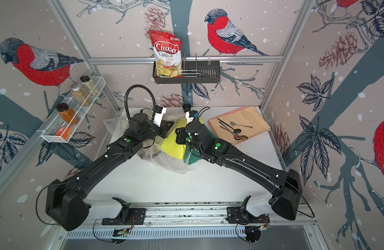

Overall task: Take the trousers out of the vacuum bag
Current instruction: Take out the trousers from the vacuum bag.

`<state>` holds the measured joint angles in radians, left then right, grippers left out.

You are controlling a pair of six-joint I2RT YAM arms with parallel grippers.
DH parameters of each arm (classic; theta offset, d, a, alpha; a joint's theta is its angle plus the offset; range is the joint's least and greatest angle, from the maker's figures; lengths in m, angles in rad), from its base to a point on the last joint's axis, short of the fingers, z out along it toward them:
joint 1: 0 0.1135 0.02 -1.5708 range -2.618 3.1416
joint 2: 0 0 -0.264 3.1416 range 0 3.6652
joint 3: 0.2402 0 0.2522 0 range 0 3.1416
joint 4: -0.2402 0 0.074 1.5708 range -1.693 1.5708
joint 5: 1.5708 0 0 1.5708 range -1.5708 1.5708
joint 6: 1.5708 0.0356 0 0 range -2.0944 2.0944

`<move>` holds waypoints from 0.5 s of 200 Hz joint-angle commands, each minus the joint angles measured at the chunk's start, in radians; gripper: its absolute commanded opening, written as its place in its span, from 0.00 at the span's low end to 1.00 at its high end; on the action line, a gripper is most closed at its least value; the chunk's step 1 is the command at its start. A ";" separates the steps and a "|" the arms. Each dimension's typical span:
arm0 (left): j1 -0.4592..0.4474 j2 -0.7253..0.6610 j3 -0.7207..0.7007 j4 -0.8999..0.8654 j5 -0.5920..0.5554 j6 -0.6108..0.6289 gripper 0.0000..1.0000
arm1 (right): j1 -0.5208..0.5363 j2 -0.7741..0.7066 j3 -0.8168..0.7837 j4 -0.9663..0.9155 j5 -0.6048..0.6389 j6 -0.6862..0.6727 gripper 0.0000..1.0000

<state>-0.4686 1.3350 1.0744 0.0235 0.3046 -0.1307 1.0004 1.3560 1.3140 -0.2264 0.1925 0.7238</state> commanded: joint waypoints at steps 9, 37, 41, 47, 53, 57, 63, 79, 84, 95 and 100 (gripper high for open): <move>-0.001 0.021 0.006 0.022 -0.032 0.014 0.00 | 0.003 -0.043 0.050 0.083 0.042 -0.038 0.00; 0.000 0.032 0.003 0.025 -0.046 0.020 0.00 | 0.003 -0.064 0.081 0.047 0.048 -0.046 0.00; 0.000 0.035 0.001 0.026 -0.047 0.022 0.00 | 0.004 -0.068 0.084 0.043 0.048 -0.046 0.00; 0.000 0.036 0.001 0.027 -0.050 0.023 0.00 | 0.003 -0.072 0.088 0.040 0.046 -0.044 0.00; 0.000 0.041 -0.002 0.028 -0.053 0.025 0.00 | 0.004 -0.077 0.091 0.038 0.043 -0.044 0.00; -0.001 0.044 -0.003 0.028 -0.056 0.027 0.00 | 0.004 -0.080 0.093 0.036 0.041 -0.043 0.00; -0.001 0.050 -0.009 0.030 -0.062 0.030 0.00 | 0.004 -0.085 0.097 0.033 0.038 -0.042 0.00; 0.000 0.069 -0.021 0.024 -0.088 0.034 0.00 | 0.004 -0.097 0.110 0.021 0.036 -0.043 0.00; 0.000 0.076 -0.025 0.022 -0.093 0.035 0.00 | 0.005 -0.098 0.113 0.019 0.037 -0.043 0.00; 0.000 0.089 -0.033 0.015 -0.105 0.036 0.00 | 0.005 -0.098 0.119 0.014 0.035 -0.044 0.00; 0.000 0.094 -0.035 0.013 -0.107 0.036 0.00 | 0.005 -0.098 0.120 0.012 0.035 -0.044 0.00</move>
<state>-0.4717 1.4033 1.0573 0.0784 0.2794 -0.1253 1.0054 1.2808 1.4033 -0.3782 0.2081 0.6945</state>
